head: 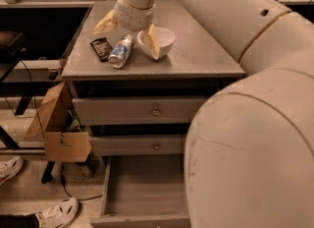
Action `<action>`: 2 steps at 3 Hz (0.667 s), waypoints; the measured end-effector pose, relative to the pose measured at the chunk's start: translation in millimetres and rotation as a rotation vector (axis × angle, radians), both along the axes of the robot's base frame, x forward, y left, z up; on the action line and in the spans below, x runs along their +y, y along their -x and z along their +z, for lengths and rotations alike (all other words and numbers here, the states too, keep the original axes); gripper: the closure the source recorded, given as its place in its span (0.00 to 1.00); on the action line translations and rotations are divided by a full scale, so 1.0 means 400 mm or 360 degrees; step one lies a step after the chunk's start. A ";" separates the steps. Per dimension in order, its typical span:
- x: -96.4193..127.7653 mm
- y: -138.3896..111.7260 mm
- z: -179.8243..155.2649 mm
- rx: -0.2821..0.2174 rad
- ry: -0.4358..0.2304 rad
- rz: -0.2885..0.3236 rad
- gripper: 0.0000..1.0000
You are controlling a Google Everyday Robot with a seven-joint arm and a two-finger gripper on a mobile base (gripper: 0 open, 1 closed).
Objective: Place redbull can into bottom drawer
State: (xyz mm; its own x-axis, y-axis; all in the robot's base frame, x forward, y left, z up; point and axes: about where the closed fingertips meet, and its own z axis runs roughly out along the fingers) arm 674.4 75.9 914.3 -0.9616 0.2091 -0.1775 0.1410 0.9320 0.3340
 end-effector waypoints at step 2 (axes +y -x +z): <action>-0.031 -0.044 -0.051 0.0058 0.0017 -0.0144 0.00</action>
Offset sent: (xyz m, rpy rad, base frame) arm 0.0224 -0.0183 -0.0234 -0.0079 0.0530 -0.1378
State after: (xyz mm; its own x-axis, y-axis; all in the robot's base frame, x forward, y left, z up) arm 692.2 63.6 893.8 -0.9447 0.2938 -0.1456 0.2367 0.9184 0.3171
